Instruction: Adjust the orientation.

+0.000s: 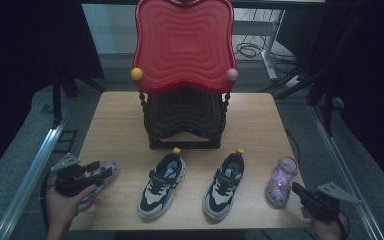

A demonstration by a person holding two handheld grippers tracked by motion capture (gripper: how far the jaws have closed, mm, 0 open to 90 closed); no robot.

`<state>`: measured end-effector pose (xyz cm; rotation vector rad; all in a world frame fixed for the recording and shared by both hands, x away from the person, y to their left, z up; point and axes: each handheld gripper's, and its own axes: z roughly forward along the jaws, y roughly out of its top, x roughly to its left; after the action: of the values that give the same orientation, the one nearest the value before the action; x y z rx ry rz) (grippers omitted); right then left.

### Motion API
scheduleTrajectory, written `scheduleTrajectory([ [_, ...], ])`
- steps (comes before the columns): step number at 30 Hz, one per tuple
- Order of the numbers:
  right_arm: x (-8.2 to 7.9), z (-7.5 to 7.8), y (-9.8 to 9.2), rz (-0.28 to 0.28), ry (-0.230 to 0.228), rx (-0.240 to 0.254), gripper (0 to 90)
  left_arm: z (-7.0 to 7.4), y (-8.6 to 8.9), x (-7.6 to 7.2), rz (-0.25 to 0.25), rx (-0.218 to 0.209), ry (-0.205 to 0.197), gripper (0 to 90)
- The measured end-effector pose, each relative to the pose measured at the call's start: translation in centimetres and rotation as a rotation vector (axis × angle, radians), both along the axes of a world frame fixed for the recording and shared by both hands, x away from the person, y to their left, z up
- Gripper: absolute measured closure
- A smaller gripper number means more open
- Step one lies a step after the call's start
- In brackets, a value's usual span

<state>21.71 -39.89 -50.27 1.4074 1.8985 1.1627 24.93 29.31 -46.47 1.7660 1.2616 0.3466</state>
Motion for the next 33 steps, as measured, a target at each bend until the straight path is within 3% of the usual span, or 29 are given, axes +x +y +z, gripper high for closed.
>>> scheduleTrajectory([
  [12, -2.0, -2.4, 0.4, 0.086, 0.099, -0.089, 89.4, -0.2, -0.3, 0.1, -0.006, 0.004, 0.010, 37.6],
  [23, -1.7, -2.3, 0.8, 0.112, 0.091, -0.077, 89.3, -0.4, -0.3, 0.2, -0.011, 0.008, 0.017, 37.6],
  [33, -1.1, -2.1, 2.7, 0.154, 0.080, -0.085, 89.7, -0.1, 0.1, 0.0, 0.002, 0.001, 0.010, 37.7],
])
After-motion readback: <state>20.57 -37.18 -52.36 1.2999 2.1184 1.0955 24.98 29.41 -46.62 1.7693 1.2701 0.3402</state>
